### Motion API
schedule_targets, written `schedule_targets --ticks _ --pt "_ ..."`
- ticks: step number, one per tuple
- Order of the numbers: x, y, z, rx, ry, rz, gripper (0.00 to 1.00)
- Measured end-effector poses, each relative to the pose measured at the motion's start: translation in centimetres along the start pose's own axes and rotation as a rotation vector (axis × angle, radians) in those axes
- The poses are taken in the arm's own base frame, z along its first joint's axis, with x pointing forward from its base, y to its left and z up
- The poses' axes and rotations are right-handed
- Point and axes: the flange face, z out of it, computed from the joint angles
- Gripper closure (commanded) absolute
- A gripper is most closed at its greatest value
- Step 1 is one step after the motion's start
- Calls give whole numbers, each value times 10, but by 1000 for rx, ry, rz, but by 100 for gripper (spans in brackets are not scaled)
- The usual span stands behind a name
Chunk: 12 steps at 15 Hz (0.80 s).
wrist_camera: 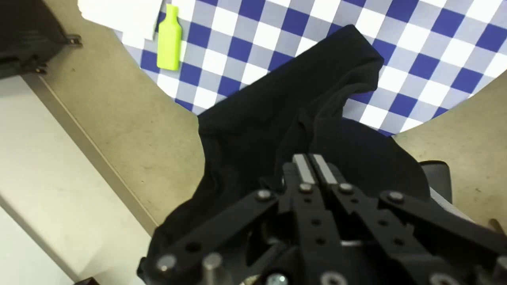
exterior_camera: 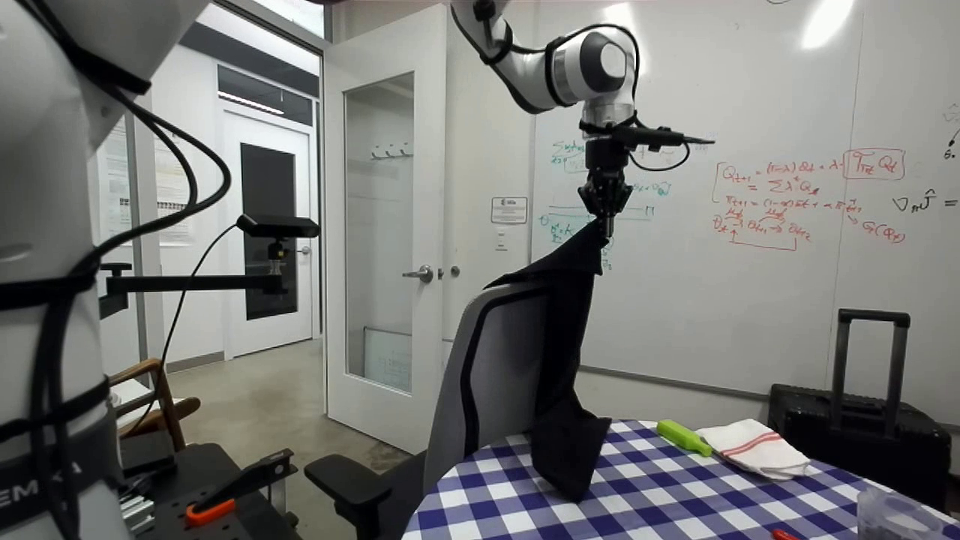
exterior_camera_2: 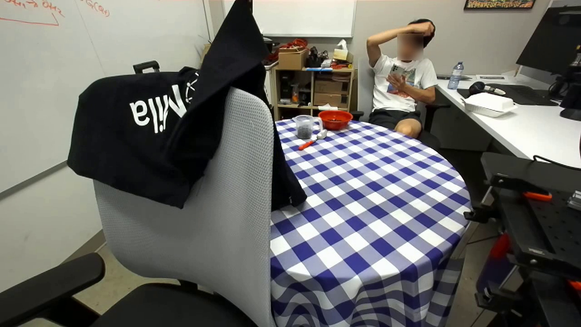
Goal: Put the shirt on the table
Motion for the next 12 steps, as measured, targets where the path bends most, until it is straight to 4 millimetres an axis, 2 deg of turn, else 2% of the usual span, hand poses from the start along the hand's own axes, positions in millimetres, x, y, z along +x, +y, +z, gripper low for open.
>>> schedule_targets --ticks 3,7,9,12 --pt "-40 3 -34 -51 -29 113 99" --pt "-112 -3 -69 -94 -78 296 99" --pt "-146 -16 -85 -104 -98 397 99" --pt "-191 -45 -109 -114 -120 538 99"
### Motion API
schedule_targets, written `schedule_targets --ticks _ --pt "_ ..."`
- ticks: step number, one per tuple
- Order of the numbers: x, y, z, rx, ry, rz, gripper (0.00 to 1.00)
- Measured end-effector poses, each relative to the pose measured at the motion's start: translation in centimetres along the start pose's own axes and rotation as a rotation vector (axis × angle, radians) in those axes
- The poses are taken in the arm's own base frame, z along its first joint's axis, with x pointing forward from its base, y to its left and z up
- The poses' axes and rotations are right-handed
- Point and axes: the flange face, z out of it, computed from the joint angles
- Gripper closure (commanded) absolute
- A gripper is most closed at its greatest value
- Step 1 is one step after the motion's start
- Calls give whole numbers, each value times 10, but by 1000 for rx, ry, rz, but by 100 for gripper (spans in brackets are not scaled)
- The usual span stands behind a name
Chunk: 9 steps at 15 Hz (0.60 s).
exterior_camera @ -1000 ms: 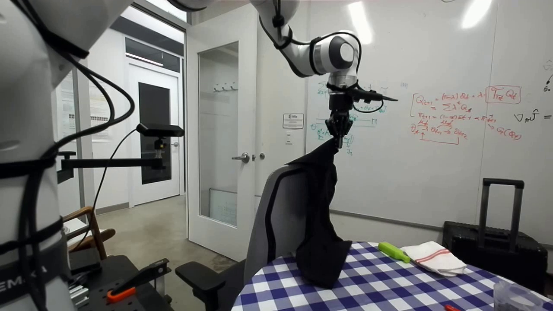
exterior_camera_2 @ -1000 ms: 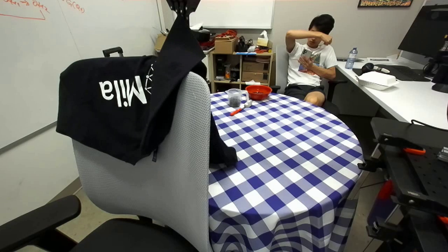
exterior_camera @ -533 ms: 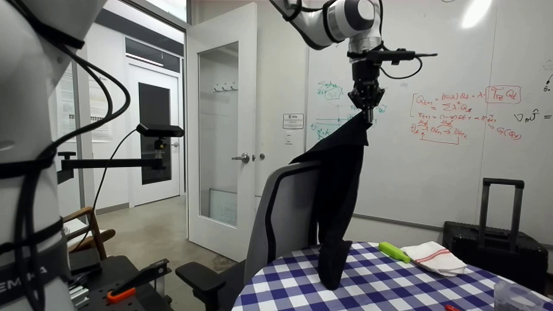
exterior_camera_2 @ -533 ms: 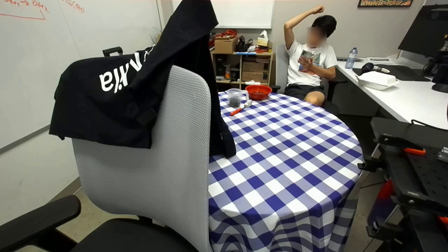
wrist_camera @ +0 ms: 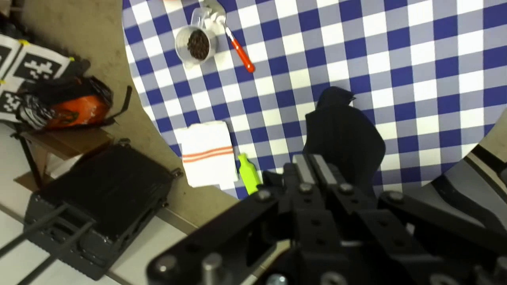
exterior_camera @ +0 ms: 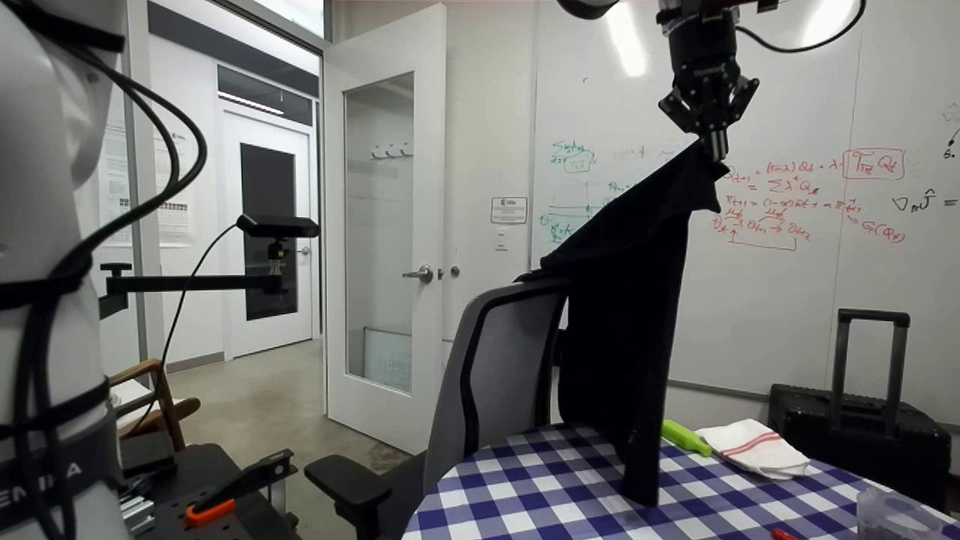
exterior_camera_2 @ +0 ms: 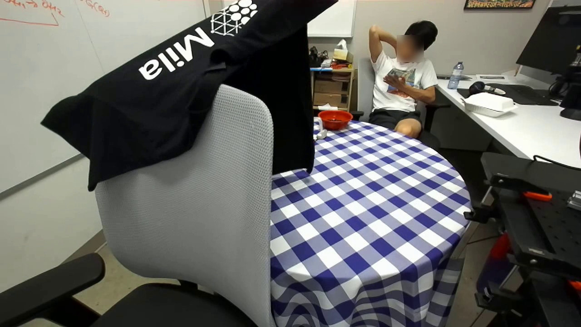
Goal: Put the shirt on the table
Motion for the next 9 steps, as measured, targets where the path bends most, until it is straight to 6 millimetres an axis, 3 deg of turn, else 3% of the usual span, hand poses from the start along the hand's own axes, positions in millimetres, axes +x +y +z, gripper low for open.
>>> schedule_targets --ticks 3,9 --pt "-51 -8 -3 10 -44 105 99" --pt "-140 -33 26 73 -142 270 99"
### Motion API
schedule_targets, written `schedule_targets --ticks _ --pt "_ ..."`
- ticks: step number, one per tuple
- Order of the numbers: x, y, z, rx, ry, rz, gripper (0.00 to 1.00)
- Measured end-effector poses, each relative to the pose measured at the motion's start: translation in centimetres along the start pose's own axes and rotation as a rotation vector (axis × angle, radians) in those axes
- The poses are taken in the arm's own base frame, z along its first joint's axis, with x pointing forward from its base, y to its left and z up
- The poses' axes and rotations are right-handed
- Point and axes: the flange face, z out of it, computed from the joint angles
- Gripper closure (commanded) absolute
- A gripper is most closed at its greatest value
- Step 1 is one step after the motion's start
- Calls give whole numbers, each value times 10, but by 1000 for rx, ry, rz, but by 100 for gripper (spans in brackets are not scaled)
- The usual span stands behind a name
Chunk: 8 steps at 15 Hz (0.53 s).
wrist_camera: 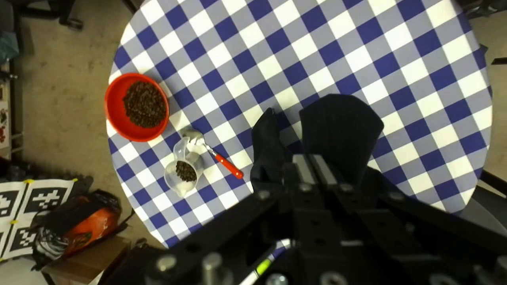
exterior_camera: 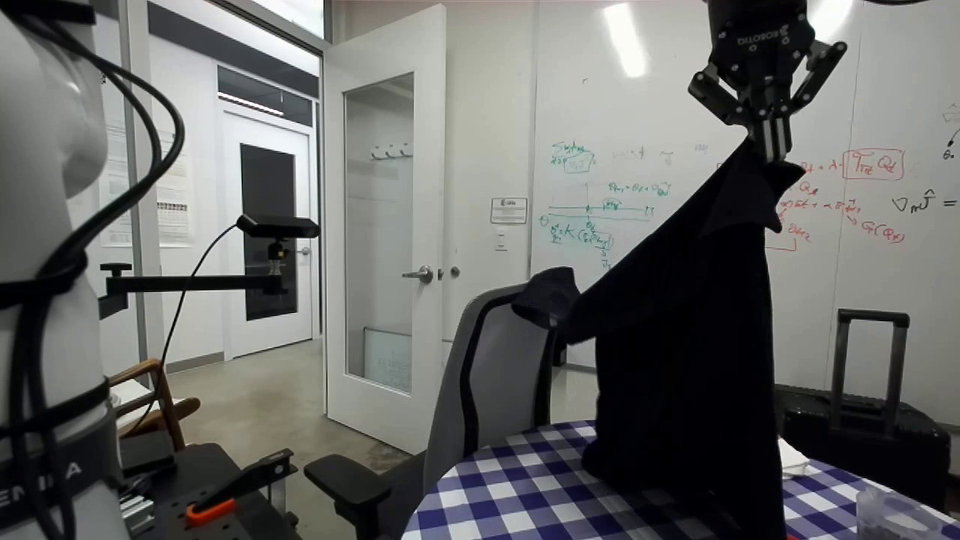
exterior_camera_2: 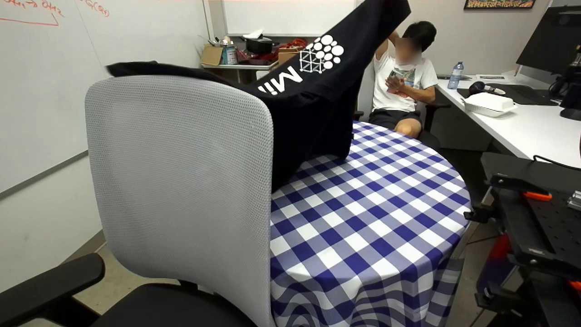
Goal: Put the shirt on the table
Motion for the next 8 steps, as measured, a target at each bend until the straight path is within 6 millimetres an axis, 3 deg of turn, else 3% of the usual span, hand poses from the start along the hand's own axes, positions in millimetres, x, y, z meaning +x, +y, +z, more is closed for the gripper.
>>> schedule_targets --ticks 1,2,3,5,8 --pt "-11 -1 6 11 -10 19 99" --pt "-21 -1 11 21 -18 36 92" --pt "-29 -3 15 29 -24 50 71" --pt "-41 -6 20 44 -29 78 67" --pt "-50 -13 20 51 -29 87 45"
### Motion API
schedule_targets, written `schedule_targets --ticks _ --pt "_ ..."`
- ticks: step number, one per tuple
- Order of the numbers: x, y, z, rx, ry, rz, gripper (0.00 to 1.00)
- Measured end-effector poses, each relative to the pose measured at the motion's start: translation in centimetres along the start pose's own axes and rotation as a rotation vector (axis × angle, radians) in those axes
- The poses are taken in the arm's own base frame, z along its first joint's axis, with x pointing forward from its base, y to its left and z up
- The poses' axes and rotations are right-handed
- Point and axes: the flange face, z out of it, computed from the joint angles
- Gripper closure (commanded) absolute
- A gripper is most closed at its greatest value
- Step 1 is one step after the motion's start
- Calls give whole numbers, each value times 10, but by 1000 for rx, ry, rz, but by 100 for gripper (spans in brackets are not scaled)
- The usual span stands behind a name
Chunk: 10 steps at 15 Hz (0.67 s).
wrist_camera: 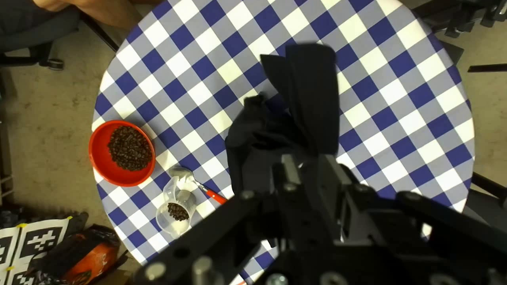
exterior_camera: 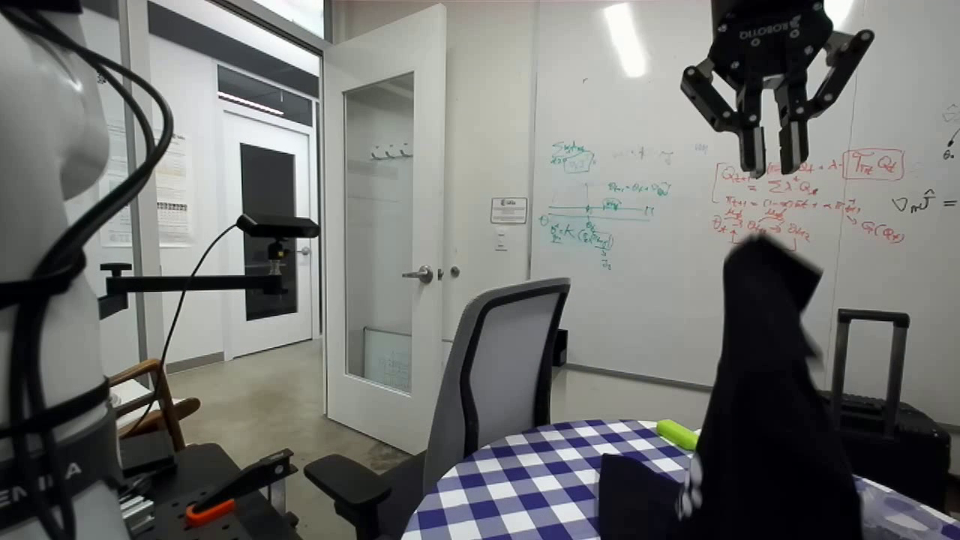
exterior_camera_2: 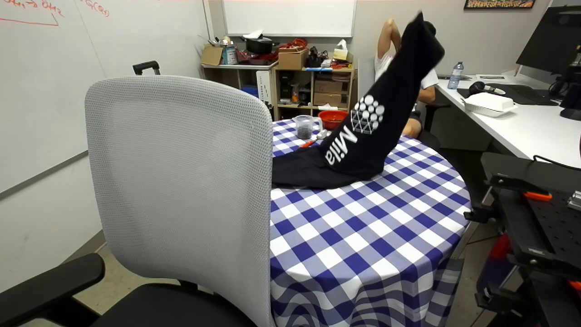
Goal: Put the shirt on the table
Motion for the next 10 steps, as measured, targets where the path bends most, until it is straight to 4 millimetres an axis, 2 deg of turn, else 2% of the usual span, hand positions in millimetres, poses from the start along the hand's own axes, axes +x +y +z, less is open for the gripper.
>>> schedule_targets --ticks 6,9,10 --pt "-14 -17 -20 -40 7 -29 3" --pt "-8 -43 -36 -54 36 -77 0" --pt "5 -54 -37 -56 62 -103 0"
